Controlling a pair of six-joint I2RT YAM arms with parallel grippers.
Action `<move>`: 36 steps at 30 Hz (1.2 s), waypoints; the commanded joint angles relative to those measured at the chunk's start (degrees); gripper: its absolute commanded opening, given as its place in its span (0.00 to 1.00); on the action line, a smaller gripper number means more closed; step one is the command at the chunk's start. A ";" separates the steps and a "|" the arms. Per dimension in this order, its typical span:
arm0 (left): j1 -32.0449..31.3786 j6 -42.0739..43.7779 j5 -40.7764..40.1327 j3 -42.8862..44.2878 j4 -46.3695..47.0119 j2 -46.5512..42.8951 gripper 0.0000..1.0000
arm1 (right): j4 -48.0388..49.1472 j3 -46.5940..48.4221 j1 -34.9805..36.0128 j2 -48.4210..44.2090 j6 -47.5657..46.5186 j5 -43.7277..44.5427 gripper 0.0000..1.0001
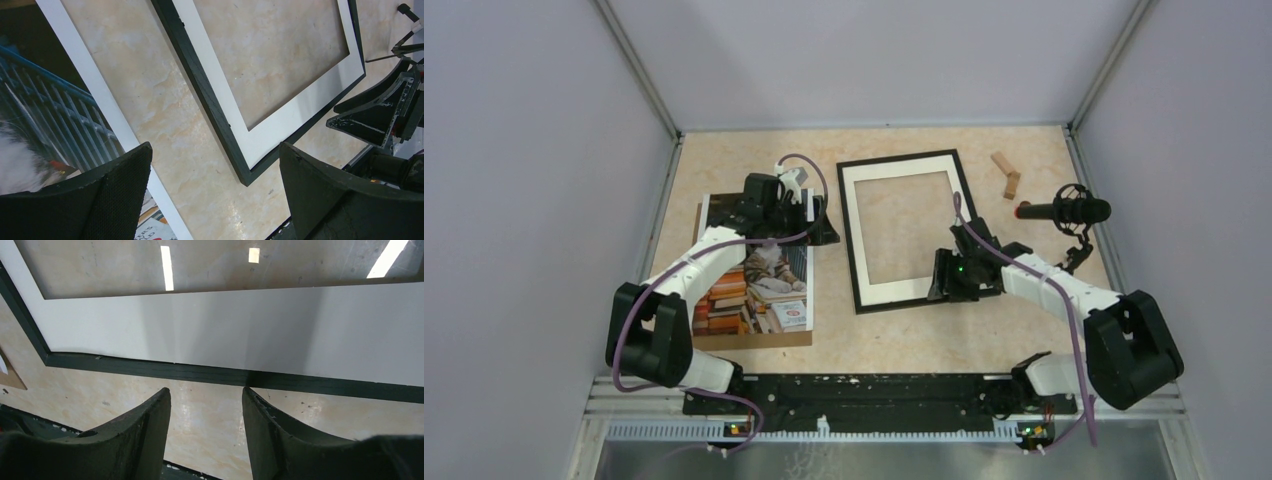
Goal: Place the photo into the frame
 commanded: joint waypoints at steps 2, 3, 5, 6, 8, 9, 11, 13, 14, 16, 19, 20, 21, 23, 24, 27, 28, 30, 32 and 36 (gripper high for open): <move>-0.22 -0.07 0.55 1.84 1.52 -1.07 0.99 | 3.22 0.16 0.68 0.93 0.53 1.26 0.54; -0.21 -0.03 0.58 1.81 1.52 -1.06 0.99 | 3.49 0.17 0.68 1.04 0.62 1.28 0.54; -0.21 0.02 0.61 1.83 1.52 -1.06 0.99 | 3.73 0.21 0.67 1.21 0.65 1.71 0.53; -0.21 0.02 0.64 1.82 1.55 -1.03 0.99 | 3.70 0.30 0.66 1.32 0.62 2.05 0.53; -0.21 0.00 0.61 1.84 1.54 -1.05 0.99 | 3.79 0.50 0.67 1.68 0.57 2.76 0.53; -0.21 -0.05 0.65 1.84 1.53 -1.09 0.99 | 4.06 0.51 0.68 1.84 0.53 2.93 0.53; -0.21 -0.07 0.77 1.78 1.61 -0.97 0.99 | 4.41 0.51 0.68 2.32 0.54 3.36 0.52; -0.18 -0.07 0.84 1.78 1.59 -0.95 0.99 | 4.53 0.64 0.65 2.86 0.55 3.70 0.52; -0.21 -0.07 0.94 1.76 1.59 -1.00 0.99 | 4.63 0.62 0.60 3.17 0.57 3.95 0.52; -0.20 -0.07 0.92 1.75 1.61 -0.96 0.99 | 5.06 0.53 0.68 3.62 0.57 4.57 0.52; -0.30 -0.07 0.92 1.75 1.61 -1.00 0.99 | 5.60 0.55 0.63 4.33 0.38 5.54 0.52; -0.26 -0.07 0.92 1.75 1.59 -0.98 0.99 | 5.73 0.66 0.66 4.65 0.26 5.73 0.52; -0.25 -0.07 0.92 1.75 1.63 -1.00 0.99 | 5.87 0.76 0.72 4.90 0.23 5.90 0.52; -0.30 -0.07 0.92 1.75 1.63 -0.90 0.99 | 6.23 1.01 0.63 5.33 0.17 6.16 0.52; -0.30 -0.07 0.92 1.75 1.64 -0.78 0.99 | 6.28 1.18 0.64 5.59 0.14 6.42 0.52; -0.38 -0.03 0.90 1.75 1.59 -0.81 0.99 | 6.14 1.75 0.62 5.91 0.05 6.80 0.52; -0.39 0.01 0.86 1.75 1.66 -0.81 0.99 | 5.89 2.00 0.67 5.89 0.02 6.94 0.52; -0.43 0.02 0.80 1.75 1.60 -0.83 0.99 | 5.09 2.81 0.73 5.23 -0.15 6.43 0.52; -0.66 0.27 -0.21 1.94 1.12 -1.10 0.99 | 4.22 4.35 1.49 3.62 -0.80 4.88 0.53; -2.51 -1.24 -14.47 4.20 -6.41 -3.14 0.98 | 5.76 9.58 5.70 2.53 0.44 1.41 0.61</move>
